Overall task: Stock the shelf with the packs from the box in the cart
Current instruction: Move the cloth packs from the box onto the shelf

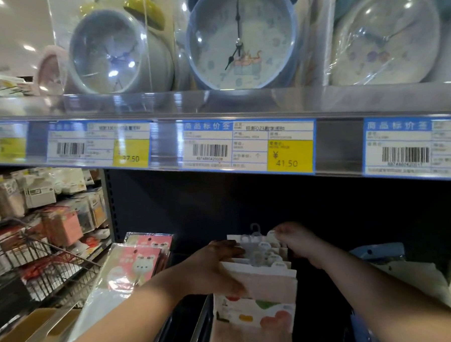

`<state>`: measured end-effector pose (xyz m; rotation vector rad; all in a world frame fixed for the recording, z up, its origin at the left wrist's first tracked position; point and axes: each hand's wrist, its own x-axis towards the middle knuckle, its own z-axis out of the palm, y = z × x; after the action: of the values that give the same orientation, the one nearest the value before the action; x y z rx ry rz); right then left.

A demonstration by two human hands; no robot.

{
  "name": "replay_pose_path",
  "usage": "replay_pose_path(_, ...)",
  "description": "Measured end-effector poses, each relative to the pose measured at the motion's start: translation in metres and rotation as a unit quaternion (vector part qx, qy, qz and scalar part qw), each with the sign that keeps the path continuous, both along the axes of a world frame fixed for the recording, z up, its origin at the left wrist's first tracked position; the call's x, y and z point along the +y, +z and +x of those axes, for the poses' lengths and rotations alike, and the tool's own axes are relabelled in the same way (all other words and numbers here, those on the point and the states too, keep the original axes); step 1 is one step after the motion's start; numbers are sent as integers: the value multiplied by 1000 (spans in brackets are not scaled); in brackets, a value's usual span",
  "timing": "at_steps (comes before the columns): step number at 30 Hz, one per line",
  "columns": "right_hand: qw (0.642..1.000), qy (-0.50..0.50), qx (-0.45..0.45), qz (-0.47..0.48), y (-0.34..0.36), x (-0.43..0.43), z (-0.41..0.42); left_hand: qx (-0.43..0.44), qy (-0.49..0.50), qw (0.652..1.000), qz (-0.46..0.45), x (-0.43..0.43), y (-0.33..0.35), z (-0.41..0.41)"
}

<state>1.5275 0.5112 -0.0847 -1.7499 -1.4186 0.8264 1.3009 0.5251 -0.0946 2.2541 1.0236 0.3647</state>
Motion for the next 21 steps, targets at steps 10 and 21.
replay_pose_path(10, 992, -68, 101, 28, -13, -18, 7, -173, 34, 981, -78, -5, -25, -1)
replay_pose_path(21, 896, -126, 426, 13, -53, -59, -29, -353, -26, 883, -310, -20, -59, 5)
